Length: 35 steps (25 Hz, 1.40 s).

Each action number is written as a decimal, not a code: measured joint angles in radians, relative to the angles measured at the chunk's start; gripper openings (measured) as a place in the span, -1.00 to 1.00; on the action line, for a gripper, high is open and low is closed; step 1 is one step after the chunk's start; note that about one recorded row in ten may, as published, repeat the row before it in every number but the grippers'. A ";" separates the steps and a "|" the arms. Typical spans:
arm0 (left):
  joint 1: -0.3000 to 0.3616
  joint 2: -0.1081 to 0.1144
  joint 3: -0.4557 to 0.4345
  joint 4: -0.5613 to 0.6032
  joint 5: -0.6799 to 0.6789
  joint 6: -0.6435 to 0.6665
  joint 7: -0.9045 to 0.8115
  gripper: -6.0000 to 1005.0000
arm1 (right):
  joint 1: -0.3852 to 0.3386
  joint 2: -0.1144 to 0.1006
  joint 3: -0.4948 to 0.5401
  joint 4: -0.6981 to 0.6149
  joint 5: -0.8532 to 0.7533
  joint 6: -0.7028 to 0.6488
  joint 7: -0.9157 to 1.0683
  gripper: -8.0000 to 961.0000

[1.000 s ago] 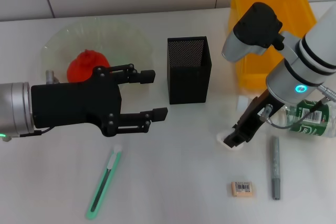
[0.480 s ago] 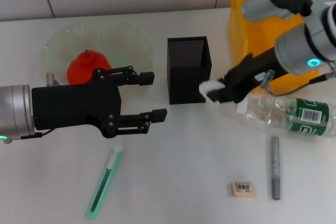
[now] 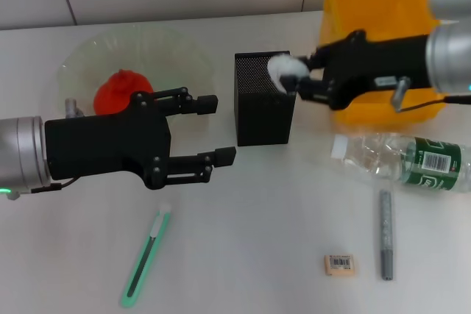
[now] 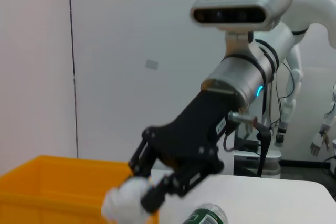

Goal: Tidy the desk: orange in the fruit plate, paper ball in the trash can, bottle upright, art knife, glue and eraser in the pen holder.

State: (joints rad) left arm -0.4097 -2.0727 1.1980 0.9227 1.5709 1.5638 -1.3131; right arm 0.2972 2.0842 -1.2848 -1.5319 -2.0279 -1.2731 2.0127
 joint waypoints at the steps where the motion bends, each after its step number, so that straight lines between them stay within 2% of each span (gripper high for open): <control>1: 0.000 0.000 0.000 -0.001 0.000 0.001 0.000 0.48 | -0.019 0.000 0.022 0.004 0.054 0.003 -0.038 -0.41; 3: 0.000 -0.001 0.002 -0.006 -0.008 0.003 0.001 0.48 | -0.062 -0.001 0.096 0.044 0.225 -0.001 -0.158 -0.41; 4: 0.000 -0.001 0.002 -0.006 -0.008 0.003 0.001 0.48 | -0.062 -0.001 0.096 0.044 0.225 -0.001 -0.158 -0.41; 8: 0.001 -0.001 0.013 -0.021 -0.037 0.004 0.012 0.48 | -0.101 -0.004 0.216 0.162 0.464 -0.056 -0.337 -0.41; 10: 0.002 -0.002 0.021 -0.024 -0.039 0.002 0.018 0.48 | -0.104 -0.004 0.240 0.180 0.483 -0.064 -0.349 -0.41; 15: 0.002 -0.003 0.029 -0.033 -0.050 -0.001 0.026 0.48 | -0.107 -0.004 0.336 0.248 0.490 -0.056 -0.399 -0.41; 18: 0.001 -0.001 0.037 -0.061 -0.082 0.001 0.052 0.48 | -0.093 -0.006 0.431 0.329 0.488 -0.051 -0.438 -0.40; 22: -0.002 -0.001 0.038 -0.074 -0.092 0.001 0.063 0.48 | -0.086 -0.007 0.478 0.362 0.479 -0.049 -0.461 -0.39; 31: -0.009 -0.002 0.037 -0.074 -0.094 0.004 0.063 0.48 | -0.050 -0.007 0.491 0.393 0.420 0.039 -0.471 -0.37; 35: -0.012 -0.001 0.042 -0.074 -0.094 0.005 0.059 0.48 | 0.003 -0.025 0.500 0.442 0.381 0.069 -0.458 -0.36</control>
State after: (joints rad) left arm -0.4219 -2.0739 1.2396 0.8482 1.4771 1.5691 -1.2542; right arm 0.3000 2.0587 -0.7853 -1.0895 -1.6471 -1.2038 1.5545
